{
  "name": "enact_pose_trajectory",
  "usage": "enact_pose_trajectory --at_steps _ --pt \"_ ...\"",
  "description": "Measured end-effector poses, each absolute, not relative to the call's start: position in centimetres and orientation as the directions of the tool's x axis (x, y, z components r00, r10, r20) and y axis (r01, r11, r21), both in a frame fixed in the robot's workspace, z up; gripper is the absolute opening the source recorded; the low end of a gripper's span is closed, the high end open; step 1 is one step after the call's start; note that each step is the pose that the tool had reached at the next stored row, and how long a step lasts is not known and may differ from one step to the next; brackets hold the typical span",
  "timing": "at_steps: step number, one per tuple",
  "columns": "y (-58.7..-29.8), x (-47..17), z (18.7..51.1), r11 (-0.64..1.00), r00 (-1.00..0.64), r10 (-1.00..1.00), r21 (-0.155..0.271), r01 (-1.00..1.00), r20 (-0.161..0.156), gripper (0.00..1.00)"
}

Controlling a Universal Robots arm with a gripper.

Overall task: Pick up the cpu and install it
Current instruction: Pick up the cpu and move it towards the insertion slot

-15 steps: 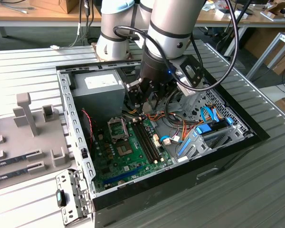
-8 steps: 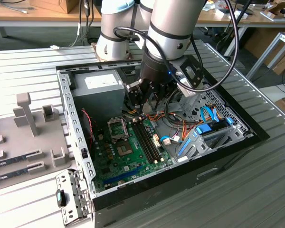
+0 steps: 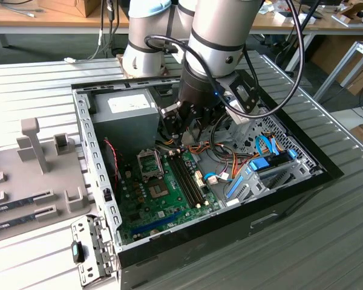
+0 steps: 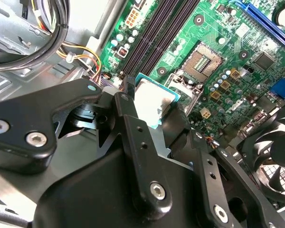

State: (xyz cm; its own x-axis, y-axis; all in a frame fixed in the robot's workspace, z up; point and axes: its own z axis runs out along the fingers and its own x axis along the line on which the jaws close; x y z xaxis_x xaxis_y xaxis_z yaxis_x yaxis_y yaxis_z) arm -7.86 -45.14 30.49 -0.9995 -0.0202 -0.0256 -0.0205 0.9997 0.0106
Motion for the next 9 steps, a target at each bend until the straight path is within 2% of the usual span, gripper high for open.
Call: enact_pose_trajectory --at_steps 9 --pt "-45.35 -7.88 30.36 1.0 -0.999 -0.02 0.011 -0.02 -0.026 0.47"
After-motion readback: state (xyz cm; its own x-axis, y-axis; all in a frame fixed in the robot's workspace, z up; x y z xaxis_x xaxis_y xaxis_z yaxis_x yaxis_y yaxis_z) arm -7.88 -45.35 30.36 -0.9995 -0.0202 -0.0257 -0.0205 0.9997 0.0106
